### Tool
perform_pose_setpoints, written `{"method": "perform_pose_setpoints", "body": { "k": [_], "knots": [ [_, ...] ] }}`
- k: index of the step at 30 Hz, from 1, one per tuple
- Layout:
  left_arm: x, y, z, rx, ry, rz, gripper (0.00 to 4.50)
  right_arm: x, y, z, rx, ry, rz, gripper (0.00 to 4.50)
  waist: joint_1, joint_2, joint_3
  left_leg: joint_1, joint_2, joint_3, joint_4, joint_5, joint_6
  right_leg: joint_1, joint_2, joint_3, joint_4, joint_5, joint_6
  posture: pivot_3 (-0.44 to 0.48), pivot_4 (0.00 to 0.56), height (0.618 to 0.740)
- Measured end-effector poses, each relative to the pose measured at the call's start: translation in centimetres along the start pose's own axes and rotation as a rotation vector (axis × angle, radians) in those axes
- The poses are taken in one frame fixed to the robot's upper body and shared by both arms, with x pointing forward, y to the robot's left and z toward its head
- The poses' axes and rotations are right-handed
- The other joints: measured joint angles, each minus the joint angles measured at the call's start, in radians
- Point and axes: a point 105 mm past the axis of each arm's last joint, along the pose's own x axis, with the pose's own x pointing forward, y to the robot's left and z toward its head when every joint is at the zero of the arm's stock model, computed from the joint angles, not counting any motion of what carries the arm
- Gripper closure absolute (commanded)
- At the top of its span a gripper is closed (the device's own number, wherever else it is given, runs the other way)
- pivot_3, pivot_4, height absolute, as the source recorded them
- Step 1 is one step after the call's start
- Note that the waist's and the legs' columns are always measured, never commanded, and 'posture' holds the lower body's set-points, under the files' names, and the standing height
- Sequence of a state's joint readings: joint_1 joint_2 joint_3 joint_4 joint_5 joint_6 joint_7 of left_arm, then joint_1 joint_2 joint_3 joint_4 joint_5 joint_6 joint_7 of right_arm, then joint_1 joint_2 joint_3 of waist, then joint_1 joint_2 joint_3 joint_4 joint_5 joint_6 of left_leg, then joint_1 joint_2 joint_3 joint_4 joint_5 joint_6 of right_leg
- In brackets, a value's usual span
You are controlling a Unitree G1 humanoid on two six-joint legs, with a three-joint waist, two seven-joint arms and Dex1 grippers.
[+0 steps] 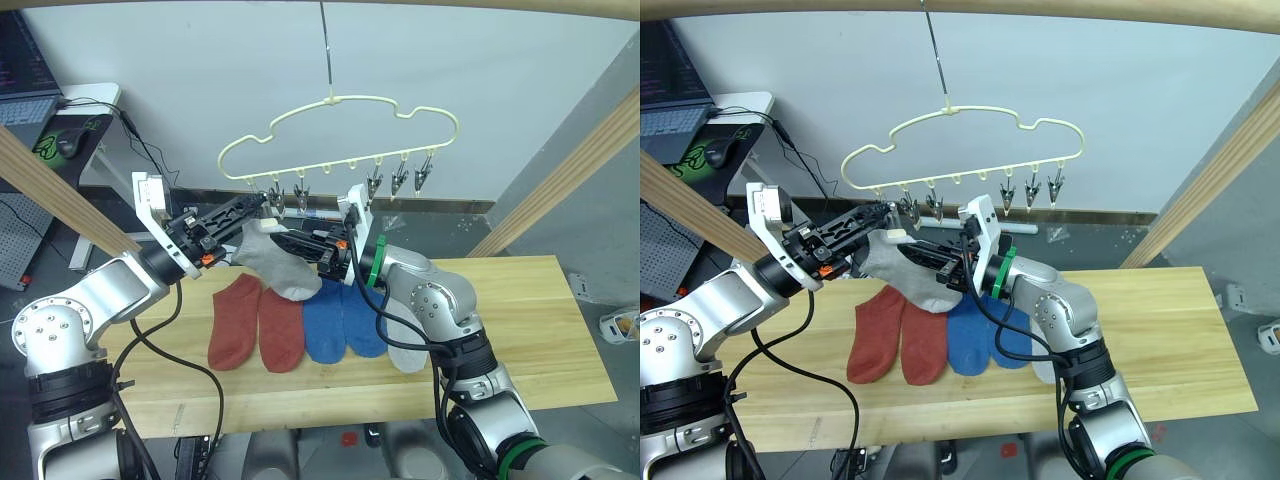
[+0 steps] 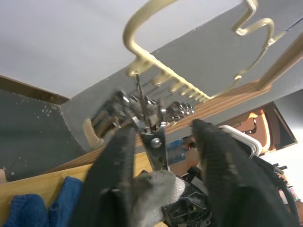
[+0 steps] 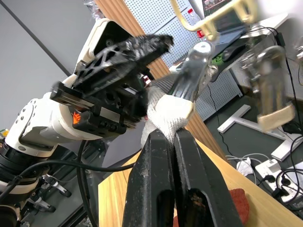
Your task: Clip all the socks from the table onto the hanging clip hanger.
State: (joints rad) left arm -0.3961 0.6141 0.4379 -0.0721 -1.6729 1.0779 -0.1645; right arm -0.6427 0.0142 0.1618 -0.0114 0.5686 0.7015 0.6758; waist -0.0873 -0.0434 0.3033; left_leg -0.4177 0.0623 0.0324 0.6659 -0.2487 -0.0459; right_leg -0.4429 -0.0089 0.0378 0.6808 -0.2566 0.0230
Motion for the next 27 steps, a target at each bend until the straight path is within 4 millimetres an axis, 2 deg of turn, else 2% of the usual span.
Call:
{"method": "perform_pose_setpoints", "body": {
  "k": [3,6,12,16,19,22,27],
  "knots": [
    [-0.1,-0.1,0.0,0.001,0.004,-0.002,1.25,0.2,-0.3,-0.1,-0.005,0.012,-0.006,4.50,0.000,0.000,0.000,0.000,0.000,0.000,0.000,0.000,0.000,0.000,0.000,0.000,0.000,0.000,0.000,-0.142,0.245,0.735],
    [-0.3,0.0,0.0,0.001,0.009,0.006,1.18,0.6,-0.3,0.0,-0.025,0.028,-0.007,3.85,0.000,0.000,0.000,0.000,0.000,0.000,0.000,0.000,0.000,0.000,0.000,0.000,0.000,0.000,0.000,-0.139,0.246,0.735],
    [-0.9,0.5,-0.3,0.023,0.023,0.033,1.18,0.2,-0.8,-0.6,-0.083,0.078,-0.032,1.80,0.001,0.000,0.000,0.000,0.000,0.000,0.000,0.000,0.000,0.000,0.000,0.000,0.000,0.000,0.000,-0.131,0.247,0.735],
    [-1.7,0.5,-0.3,0.127,0.057,0.080,1.18,-1.7,-0.7,-1.3,-0.169,0.139,-0.051,0.42,0.003,-0.001,0.000,0.000,0.000,0.000,0.000,0.000,0.000,0.000,0.000,0.000,0.000,0.000,0.000,-0.127,0.252,0.735],
    [-2.3,0.8,-0.6,0.246,0.095,0.132,1.18,-3.4,-0.2,-1.4,-0.255,0.179,-0.071,0.42,0.003,-0.001,0.000,0.000,0.000,0.001,-0.001,0.000,0.000,0.000,0.000,0.000,0.000,0.000,0.000,-0.124,0.253,0.735],
    [-2.9,1.5,-1.1,0.437,0.139,0.207,1.18,-5.2,0.6,-1.5,-0.357,0.232,-0.089,0.42,0.004,0.000,-0.001,0.000,-0.001,0.001,-0.001,0.000,0.000,-0.001,0.000,0.001,0.000,0.000,0.000,-0.118,0.254,0.735],
    [-2.4,2.0,-2.1,0.739,0.146,0.256,1.18,-7.6,1.8,-1.4,-0.459,0.290,-0.120,0.42,0.006,-0.001,-0.001,0.000,-0.001,0.001,-0.001,0.000,-0.001,-0.001,0.000,0.001,0.000,0.000,0.000,-0.120,0.253,0.735]
  ]
}}
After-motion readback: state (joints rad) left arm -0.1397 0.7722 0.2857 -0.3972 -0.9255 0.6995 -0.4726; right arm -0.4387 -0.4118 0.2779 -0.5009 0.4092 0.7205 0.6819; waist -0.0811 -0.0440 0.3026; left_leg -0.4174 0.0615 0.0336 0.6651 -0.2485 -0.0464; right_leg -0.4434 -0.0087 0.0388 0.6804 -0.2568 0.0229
